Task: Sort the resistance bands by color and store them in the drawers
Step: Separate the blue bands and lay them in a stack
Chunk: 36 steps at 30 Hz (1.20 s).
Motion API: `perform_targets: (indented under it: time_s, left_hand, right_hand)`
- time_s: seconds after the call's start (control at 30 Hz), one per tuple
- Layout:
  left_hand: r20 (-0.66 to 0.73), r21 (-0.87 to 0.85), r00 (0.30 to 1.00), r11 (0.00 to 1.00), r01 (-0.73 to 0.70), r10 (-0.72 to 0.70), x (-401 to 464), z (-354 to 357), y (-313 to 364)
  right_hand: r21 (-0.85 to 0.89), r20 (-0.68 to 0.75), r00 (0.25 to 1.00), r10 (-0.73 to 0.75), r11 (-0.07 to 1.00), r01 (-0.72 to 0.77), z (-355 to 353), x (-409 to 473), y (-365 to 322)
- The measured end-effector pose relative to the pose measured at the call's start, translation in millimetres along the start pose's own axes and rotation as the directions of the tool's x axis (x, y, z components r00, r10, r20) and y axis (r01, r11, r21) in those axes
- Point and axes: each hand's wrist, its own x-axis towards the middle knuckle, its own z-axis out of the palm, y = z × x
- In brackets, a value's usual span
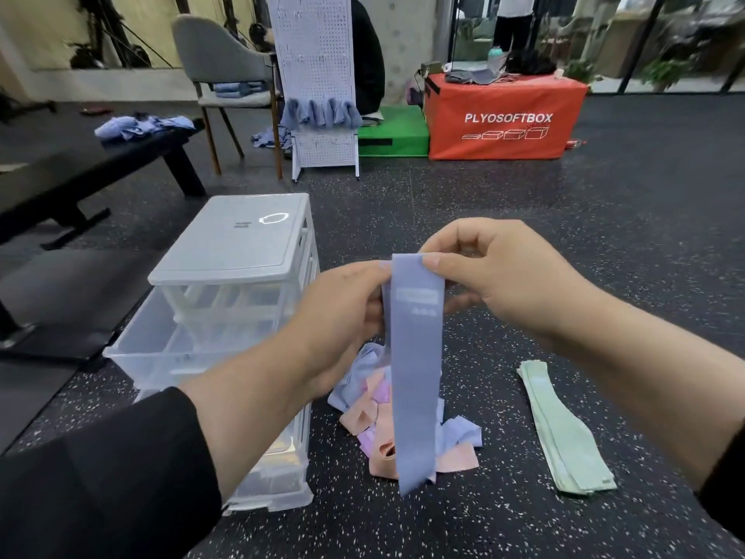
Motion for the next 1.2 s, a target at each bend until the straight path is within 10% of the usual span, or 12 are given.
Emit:
perform_targets:
  time_s: [0.47, 1.2]
  left_hand:
    - [-0.001, -0.035, 1.0, 0.999, -0.026, 0.026, -4, 18, -10]
    - [0.092, 0.174, 0.996, 0.984, -0.022, 0.006, 14, 41, -40]
  right_hand:
    - [-0.331, -0.164, 0.975, -0.151, 0.939, 0.09, 14, 6, 22]
    - [0.1, -0.154, 0.988, 0.032, 0.995, -0.017, -16, 7, 34]
